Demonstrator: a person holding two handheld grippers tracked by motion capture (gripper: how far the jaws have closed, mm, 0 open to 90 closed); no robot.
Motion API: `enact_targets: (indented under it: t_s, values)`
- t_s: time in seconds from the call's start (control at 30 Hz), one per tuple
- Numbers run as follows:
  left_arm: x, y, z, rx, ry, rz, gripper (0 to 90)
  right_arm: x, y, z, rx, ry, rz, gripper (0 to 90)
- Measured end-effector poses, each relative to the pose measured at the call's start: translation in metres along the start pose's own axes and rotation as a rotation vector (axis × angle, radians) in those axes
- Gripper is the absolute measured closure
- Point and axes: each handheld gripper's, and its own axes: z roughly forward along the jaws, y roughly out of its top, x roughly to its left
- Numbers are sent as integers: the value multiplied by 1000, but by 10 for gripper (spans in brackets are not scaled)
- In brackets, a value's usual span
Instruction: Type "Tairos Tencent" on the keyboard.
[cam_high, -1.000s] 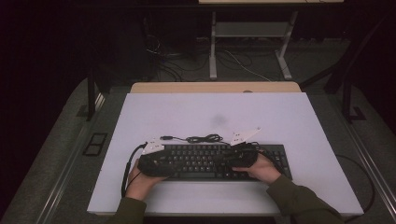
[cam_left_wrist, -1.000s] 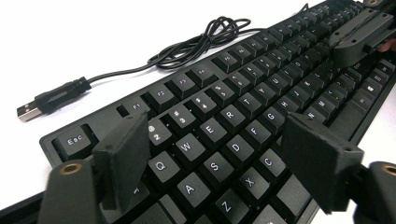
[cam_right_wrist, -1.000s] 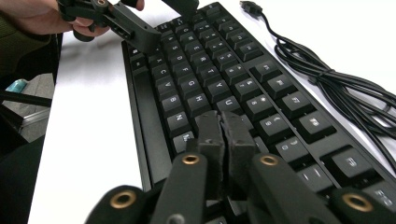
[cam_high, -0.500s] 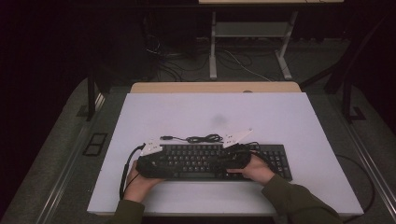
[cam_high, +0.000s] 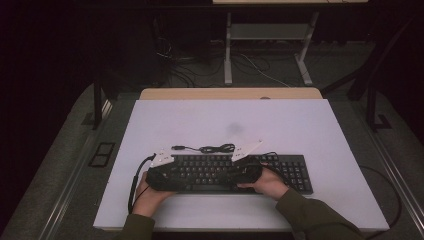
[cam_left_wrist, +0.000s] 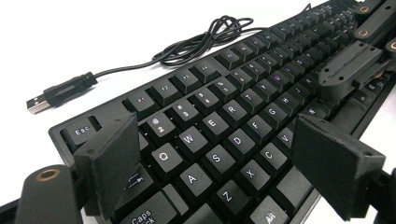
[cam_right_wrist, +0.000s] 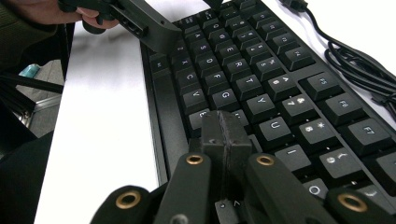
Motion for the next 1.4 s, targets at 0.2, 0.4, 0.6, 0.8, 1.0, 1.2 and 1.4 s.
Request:
enact_targets:
  t_s: [0.2, 0.4, 0.6, 0.8, 1.0, 1.2, 1.4]
  values:
    - [0, 0, 0, -2, 1, 0, 153, 1, 1, 3, 7, 0, -2, 893]
    - [0, 0, 0, -1, 0, 3, 154, 2, 2, 7, 18, -7, -2, 893]
    - [0, 1, 1, -3, -1, 3, 154, 2, 2, 8, 27, -8, -3, 893]
    - [-1, 1, 1, -2, -1, 8, 154, 3, 2, 9, 44, -12, -3, 893]
    - [0, 1, 1, -5, -3, 7, 154, 3, 2, 9, 46, -18, -4, 893]
    - [-1, 1, 1, -8, -4, 7, 154, 2, 2, 6, 37, -26, 0, 893]
    - [-2, 2, 1, -9, -8, 12, 155, 2, 2, 3, 28, -29, 4, 891]
